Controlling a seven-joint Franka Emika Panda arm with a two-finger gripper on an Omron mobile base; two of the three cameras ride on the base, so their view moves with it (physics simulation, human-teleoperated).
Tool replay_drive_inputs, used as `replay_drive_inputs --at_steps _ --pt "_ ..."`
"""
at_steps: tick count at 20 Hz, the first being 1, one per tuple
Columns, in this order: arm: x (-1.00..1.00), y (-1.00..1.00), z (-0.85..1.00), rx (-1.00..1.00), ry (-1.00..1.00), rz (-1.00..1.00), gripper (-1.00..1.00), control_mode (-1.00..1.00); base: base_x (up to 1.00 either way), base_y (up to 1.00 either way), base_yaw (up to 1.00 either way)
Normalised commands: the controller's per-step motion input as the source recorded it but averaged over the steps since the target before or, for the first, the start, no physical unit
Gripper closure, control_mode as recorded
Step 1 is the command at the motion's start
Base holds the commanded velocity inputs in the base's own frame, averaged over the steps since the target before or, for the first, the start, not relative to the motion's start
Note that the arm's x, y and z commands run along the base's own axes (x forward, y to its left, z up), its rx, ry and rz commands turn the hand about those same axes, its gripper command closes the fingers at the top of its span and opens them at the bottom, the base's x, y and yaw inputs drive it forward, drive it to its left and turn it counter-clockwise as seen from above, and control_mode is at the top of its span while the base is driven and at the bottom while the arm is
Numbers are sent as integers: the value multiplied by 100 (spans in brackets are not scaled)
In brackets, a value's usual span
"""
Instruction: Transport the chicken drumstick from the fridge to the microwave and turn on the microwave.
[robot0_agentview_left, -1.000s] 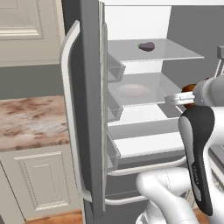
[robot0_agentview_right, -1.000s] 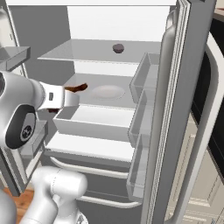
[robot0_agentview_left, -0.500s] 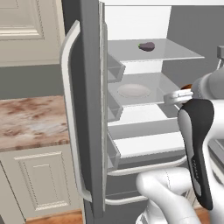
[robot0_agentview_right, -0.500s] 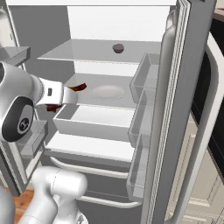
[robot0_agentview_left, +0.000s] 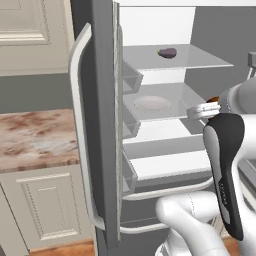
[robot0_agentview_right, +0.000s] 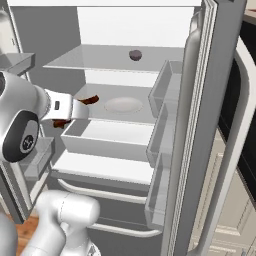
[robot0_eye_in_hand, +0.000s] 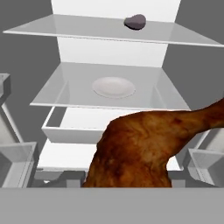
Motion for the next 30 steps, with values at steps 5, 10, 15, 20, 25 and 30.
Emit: replay_drive_inputs --at_steps 5,10,15,20,25,30 --pt "0 0 0 0 0 0 100 100 -31 0 0" --pt "0 0 0 0 0 0 100 100 -30 0 0" --pt "0 0 0 0 0 0 100 100 -33 0 0" --pt "0 0 0 0 0 0 100 100 -36 0 -1" --pt "0 0 0 0 0 0 100 100 -33 0 -10" --pt "0 0 0 0 0 0 100 100 -33 0 -18"
